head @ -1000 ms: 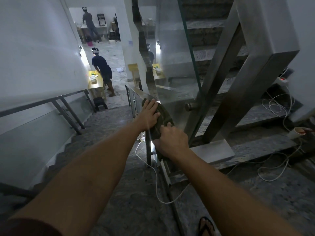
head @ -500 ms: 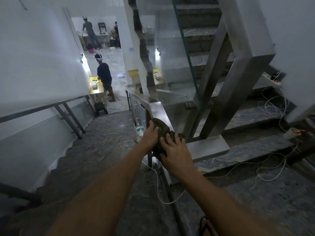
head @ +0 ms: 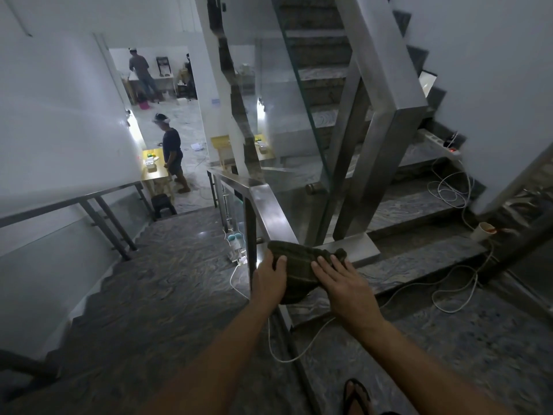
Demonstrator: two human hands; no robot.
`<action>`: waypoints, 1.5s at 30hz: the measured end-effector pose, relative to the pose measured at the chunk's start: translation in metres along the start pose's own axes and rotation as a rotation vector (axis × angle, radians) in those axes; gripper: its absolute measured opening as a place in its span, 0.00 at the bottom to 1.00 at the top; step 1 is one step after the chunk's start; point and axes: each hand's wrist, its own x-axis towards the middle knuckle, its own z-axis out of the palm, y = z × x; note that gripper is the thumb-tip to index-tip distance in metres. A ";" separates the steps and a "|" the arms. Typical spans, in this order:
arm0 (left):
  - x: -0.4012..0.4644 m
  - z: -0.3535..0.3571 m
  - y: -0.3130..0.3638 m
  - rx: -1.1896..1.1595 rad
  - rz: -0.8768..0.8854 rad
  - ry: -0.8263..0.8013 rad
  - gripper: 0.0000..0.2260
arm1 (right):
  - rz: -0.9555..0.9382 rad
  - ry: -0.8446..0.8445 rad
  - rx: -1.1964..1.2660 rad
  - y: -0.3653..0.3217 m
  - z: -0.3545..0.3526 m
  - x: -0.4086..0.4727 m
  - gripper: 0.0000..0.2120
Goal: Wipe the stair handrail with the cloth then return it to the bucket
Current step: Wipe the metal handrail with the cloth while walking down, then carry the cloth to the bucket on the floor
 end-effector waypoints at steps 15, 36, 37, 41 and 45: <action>-0.082 0.019 -0.001 0.399 0.076 0.123 0.08 | -0.043 -0.100 0.120 0.036 -0.041 -0.017 0.19; -0.069 0.100 0.121 0.428 0.528 -0.595 0.19 | 0.557 0.051 0.253 0.155 -0.152 -0.114 0.10; -0.068 0.109 0.130 0.461 0.533 -0.637 0.19 | 0.595 0.054 0.253 0.163 -0.155 -0.121 0.10; -0.062 0.154 0.157 0.521 0.493 -0.770 0.16 | 0.728 0.018 0.342 0.201 -0.166 -0.145 0.08; -0.054 0.209 0.182 0.535 0.443 -0.904 0.12 | 0.789 -0.048 0.444 0.247 -0.174 -0.169 0.06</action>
